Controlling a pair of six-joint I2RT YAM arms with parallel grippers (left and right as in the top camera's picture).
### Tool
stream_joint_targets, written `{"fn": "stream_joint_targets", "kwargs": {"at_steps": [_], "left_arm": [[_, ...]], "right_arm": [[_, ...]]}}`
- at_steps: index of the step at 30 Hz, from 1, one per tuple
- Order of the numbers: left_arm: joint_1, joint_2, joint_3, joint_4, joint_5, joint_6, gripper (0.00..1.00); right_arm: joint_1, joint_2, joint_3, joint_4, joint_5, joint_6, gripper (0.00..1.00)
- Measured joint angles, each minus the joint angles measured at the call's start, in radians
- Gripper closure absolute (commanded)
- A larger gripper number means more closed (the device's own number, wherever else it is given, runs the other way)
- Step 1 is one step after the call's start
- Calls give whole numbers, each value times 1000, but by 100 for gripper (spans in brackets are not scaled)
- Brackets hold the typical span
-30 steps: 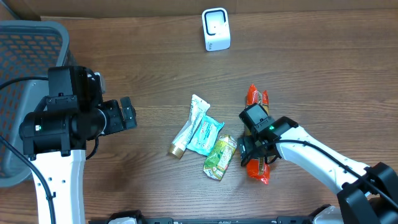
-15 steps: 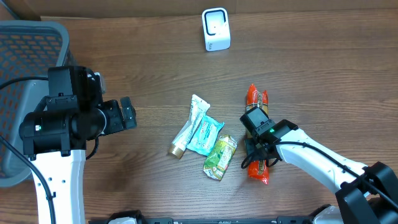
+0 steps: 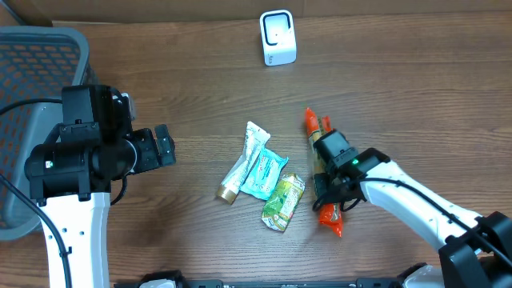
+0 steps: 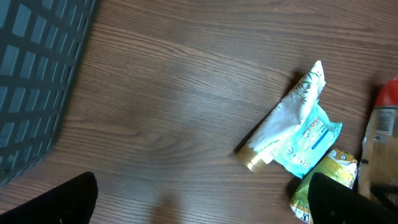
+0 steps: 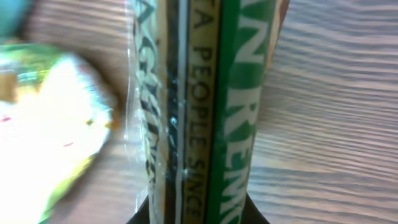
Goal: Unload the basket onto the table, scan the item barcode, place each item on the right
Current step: 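Regrasp the spaghetti pack at its middle with the right gripper, then lift the spaghetti pack and carry it up toward the white scanner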
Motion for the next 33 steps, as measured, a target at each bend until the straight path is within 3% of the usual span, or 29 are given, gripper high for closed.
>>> {"fn": "stream_joint_targets", "kwargs": {"at_steps": [12,21,33], "left_arm": [[0,0,0,0,0,0,0],[0,0,0,0,0,0,0],[0,0,0,0,0,0,0]], "right_arm": [[-212,-101,32,-25,-547,-248,96],[-256,-109,131,-40,-897,-341,96],[-256,-148,293,-125,-1012,-358,96]]}}
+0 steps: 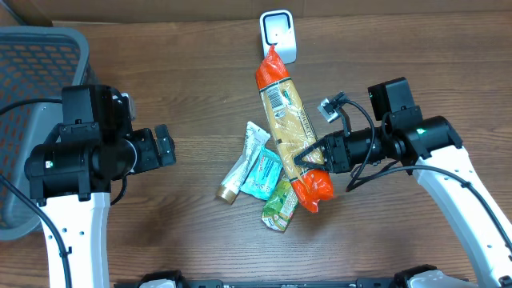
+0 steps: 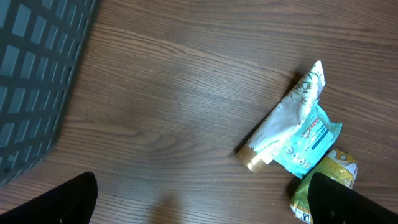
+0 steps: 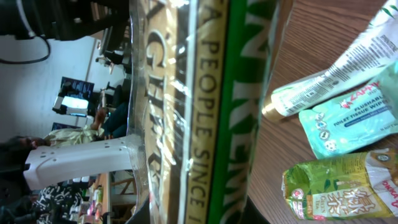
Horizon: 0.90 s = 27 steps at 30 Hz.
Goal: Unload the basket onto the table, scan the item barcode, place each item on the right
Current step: 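Lift the spaghetti pack and carry it up toward the white scanner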
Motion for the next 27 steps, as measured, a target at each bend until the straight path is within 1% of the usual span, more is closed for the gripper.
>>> {"fn": "stream_joint_targets", "kwargs": {"at_steps": [4,7,10,12,13,16,17,20,23,24,27], "left_arm": [[0,0,0,0,0,0,0],[0,0,0,0,0,0,1],[0,0,0,0,0,0,0],[0,0,0,0,0,0,0],[0,0,0,-1,0,0,0],[0,0,0,1,0,0,1],[0,0,0,0,0,0,0],[0,0,0,0,0,0,0],[0,0,0,0,0,0,0],[0,0,0,0,0,0,1],[0,0,0,0,0,0,0]], "right_arm": [[0,-7,1,-36,40,6,96],[10,-7,5,-77,198,55,97],[43,-5,40,-116,401,128,97],[76,16,127,-180,551,171,97],[100,47,221,-214,655,195,97],[146,151,455,-294,871,213,96],[172,218,567,-289,1004,218,96],[223,333,676,-230,1264,221,96],[274,482,695,-102,1545,198,96],[291,555,694,-43,1653,164,96],[308,692,688,109,1830,54,96]]}}
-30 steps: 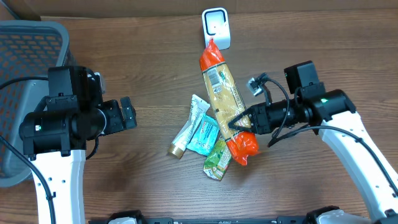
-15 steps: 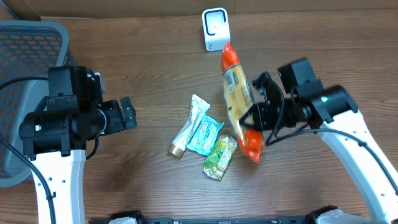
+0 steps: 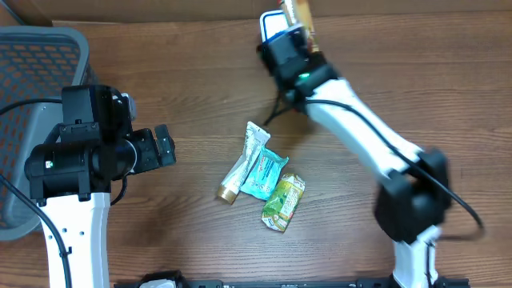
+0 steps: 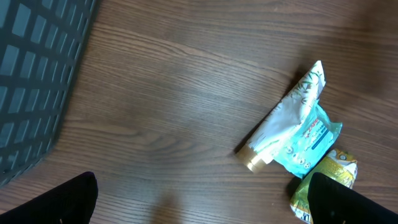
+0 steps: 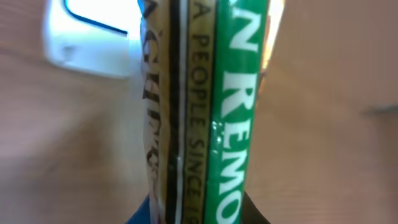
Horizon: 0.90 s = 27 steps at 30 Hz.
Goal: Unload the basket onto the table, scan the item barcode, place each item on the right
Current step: 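Lift the spaghetti pack and carry it up toward the white scanner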
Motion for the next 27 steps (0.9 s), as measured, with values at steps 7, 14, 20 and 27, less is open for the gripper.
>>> {"fn": "stream_joint_targets", "kwargs": {"at_steps": [7,14,20,27], "left_arm": [[0,0,0,1,0,0,0],[0,0,0,0,0,0,0],[0,0,0,1,0,0,0],[0,0,0,0,0,0,0]], "right_arm": [[5,184,-6,380,271,-351,96],[2,227,-6,499,345,-571,96],[-16,242,-6,496,351,-643,96],[-61,242,-6,497,356,-667,96]]}}
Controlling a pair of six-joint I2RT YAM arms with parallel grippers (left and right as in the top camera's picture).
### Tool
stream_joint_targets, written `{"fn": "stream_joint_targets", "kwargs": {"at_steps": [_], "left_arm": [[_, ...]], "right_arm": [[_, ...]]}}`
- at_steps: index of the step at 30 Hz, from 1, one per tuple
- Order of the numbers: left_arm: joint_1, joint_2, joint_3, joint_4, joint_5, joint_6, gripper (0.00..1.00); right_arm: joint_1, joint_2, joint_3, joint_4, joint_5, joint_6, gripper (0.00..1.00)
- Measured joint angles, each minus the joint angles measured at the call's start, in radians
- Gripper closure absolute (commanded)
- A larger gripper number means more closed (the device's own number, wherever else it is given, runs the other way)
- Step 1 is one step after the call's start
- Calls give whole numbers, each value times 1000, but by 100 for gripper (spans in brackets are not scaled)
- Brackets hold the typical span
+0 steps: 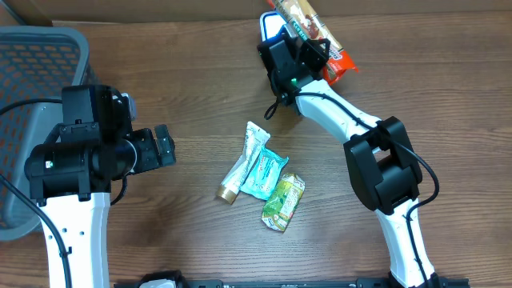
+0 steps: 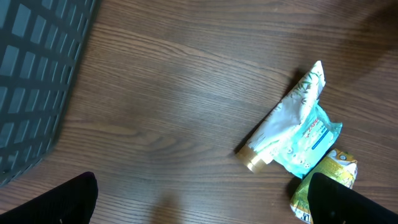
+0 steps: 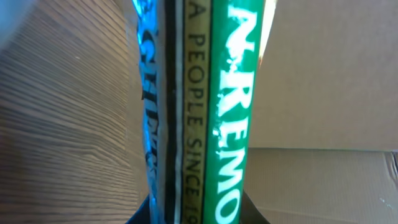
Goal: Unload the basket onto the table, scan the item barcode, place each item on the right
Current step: 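Lift the spaghetti pack and carry it up toward the white scanner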
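Note:
A long snack pack (image 1: 314, 34) with orange ends and green lettering is at the table's far edge, slanting from the white scanner (image 1: 269, 29) towards the right. My right gripper (image 1: 304, 50) is shut on it. The pack (image 3: 199, 112) fills the middle of the right wrist view, standing between the jaws of that gripper (image 3: 194, 214); behind it are wood and a cardboard wall. The scanner is mostly hidden by the wrist and the pack. My left gripper (image 1: 162, 146) hangs open at the left over bare wood, its dark fingertips (image 2: 65, 200) at the bottom corners of its view.
A white tube (image 1: 242, 162), a teal packet (image 1: 265, 173) and a green pouch (image 1: 285, 201) lie together mid-table; the tube (image 2: 283, 115) also shows in the left wrist view. A grey basket (image 1: 32, 56) stands at the far left. A cardboard wall (image 1: 160, 10) runs along the back.
The pack has turned in my right gripper: it was upright in front of the scanner, now it slants right with an orange end showing. The wrist view shows cardboard instead of the scanner.
My right gripper was down on the snack pack lying to the right of the green pouch. Then it held the pack in the air above mid-table, barcode up. Then the pack was at the scanner, where it now sits turned. The left arm has stayed still.

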Motion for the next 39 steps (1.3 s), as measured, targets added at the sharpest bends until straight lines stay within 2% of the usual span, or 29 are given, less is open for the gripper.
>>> {"fn": "stream_joint_targets", "kwargs": {"at_steps": [12,22,32,39], "left_arm": [[0,0,0,0,0,0,1],[0,0,0,0,0,0,0],[0,0,0,0,0,0,0],[0,0,0,0,0,0,0]], "right_arm": [[0,0,0,-42,-39,-13,96],[0,0,0,-70,-48,-94,96],[-3,0,0,71,-72,-169,96],[-5,0,0,69,-74,-184,96]]}}
